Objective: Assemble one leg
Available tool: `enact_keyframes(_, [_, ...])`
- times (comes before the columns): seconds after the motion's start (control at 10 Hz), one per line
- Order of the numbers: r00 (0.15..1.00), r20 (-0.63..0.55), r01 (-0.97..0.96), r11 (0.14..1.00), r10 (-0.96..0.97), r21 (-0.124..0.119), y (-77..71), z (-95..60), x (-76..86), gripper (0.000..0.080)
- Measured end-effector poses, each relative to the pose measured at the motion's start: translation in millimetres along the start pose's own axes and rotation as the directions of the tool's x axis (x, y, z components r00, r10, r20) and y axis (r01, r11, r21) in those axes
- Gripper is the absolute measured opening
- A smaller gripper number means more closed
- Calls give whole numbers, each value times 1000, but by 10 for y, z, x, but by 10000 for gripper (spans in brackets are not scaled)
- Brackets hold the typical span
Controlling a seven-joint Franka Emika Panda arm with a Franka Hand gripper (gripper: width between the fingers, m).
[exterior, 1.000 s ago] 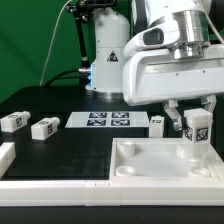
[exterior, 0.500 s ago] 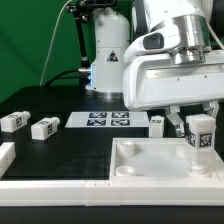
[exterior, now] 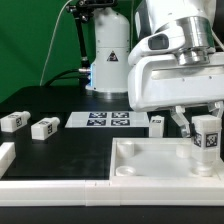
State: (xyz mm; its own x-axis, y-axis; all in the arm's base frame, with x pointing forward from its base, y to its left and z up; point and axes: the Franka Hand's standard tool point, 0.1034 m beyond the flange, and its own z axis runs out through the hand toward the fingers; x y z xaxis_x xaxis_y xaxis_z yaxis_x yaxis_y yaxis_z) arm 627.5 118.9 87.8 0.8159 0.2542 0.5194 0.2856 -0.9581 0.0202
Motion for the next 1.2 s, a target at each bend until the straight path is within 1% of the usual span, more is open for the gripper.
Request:
enact_keyframes(0.2, [1000, 1, 0, 1000, 0, 0, 1, -18, -7, 291])
enact_keyframes(0.6, [1000, 15, 0, 1000, 0, 0, 3, -25, -93, 291])
enact_keyframes(0.8, [1000, 24, -2, 1000, 2, -1, 14, 1, -184, 291])
enact_keyframes(1.2, [1000, 31, -3, 1000, 3, 1, -1, 64, -248, 291])
